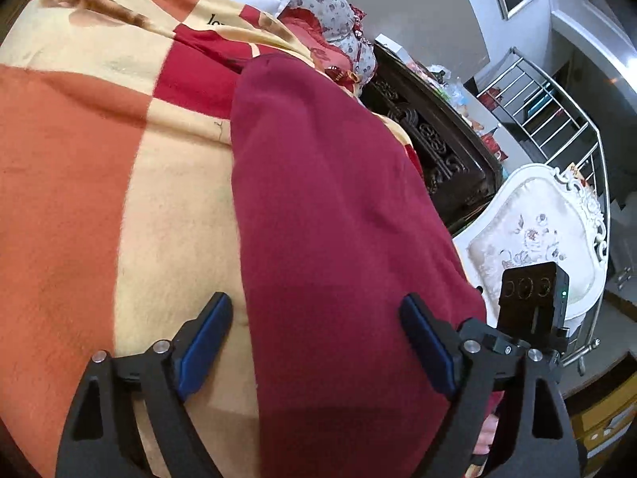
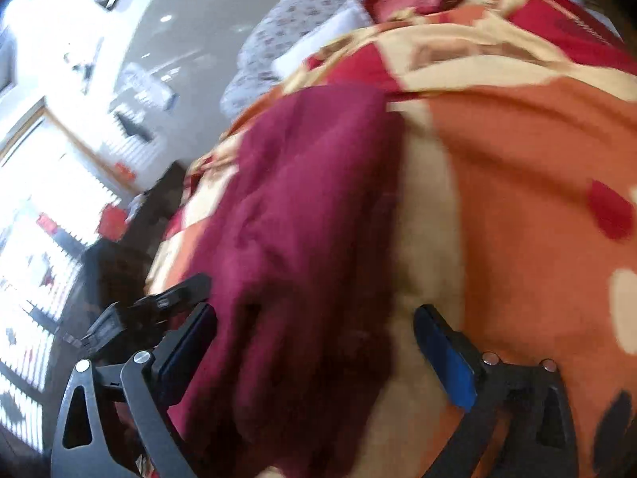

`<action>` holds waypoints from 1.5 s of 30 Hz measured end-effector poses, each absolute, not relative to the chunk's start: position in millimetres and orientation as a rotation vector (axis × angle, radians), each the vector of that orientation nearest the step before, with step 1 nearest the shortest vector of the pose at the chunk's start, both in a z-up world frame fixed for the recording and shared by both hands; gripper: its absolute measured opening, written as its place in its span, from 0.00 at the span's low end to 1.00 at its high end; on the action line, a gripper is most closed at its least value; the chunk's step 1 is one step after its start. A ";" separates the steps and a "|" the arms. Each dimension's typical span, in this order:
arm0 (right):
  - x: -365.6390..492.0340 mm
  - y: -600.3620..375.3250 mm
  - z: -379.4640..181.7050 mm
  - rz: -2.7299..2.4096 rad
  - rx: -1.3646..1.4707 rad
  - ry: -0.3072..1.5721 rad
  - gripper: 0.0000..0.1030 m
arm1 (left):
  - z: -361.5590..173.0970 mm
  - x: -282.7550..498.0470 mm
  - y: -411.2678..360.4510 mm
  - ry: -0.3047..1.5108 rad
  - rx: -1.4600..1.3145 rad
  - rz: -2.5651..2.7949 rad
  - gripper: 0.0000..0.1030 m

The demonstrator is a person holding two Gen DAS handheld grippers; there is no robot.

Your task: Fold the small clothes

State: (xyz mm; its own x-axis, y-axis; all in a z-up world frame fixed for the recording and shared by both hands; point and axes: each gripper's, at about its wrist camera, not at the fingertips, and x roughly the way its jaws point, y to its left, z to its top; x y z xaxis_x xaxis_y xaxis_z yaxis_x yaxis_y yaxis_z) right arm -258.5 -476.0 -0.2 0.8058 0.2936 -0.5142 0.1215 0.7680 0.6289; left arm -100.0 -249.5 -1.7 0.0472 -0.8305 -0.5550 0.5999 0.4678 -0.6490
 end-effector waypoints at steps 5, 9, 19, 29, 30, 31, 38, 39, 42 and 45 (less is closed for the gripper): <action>-255.0 -475.2 -5.3 0.097 0.718 0.597 0.95 | 3.9 -107.1 -248.5 1.013 -0.241 -1.080 0.58; -264.1 -478.5 -2.4 0.144 0.754 0.575 0.61 | 12.7 -115.5 -249.6 0.959 -0.197 -1.047 0.44; -243.9 -434.8 53.9 0.189 0.616 0.520 0.45 | 84.0 -95.8 -200.2 0.770 -0.205 -0.976 0.37; -160.8 -399.0 50.4 0.229 0.598 0.594 0.47 | 44.6 -46.2 -175.8 0.826 -0.172 -0.832 0.39; -156.2 -400.2 40.7 0.213 0.616 0.632 0.51 | 32.9 -44.1 -176.8 0.851 -0.167 -0.825 0.40; -153.4 -399.7 28.5 0.189 0.636 0.677 0.53 | 21.0 -42.3 -174.7 0.870 -0.168 -0.812 0.42; -183.7 -406.5 21.3 0.095 0.678 0.691 0.66 | 42.6 -50.9 -150.4 0.790 -0.126 -0.805 0.52; -190.1 -405.5 27.8 0.072 0.647 0.684 0.66 | 49.0 -54.9 -144.8 0.770 -0.127 -0.811 0.52; -213.6 -386.4 61.7 -0.025 0.423 0.629 0.66 | 62.2 -76.7 -134.3 0.730 -0.121 -0.864 0.52; -230.7 -345.8 88.9 -0.042 0.100 0.564 0.61 | 59.9 -101.9 -134.5 0.723 -0.082 -0.947 0.40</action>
State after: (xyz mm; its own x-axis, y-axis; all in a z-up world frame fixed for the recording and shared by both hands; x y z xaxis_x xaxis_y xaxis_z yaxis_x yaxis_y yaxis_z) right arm -230.7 -345.8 88.9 0.8442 -0.0122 -0.5358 0.0671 0.9943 0.0831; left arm -101.9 -134.5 59.9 0.3709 -0.7636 -0.5286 0.7109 0.5997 -0.3675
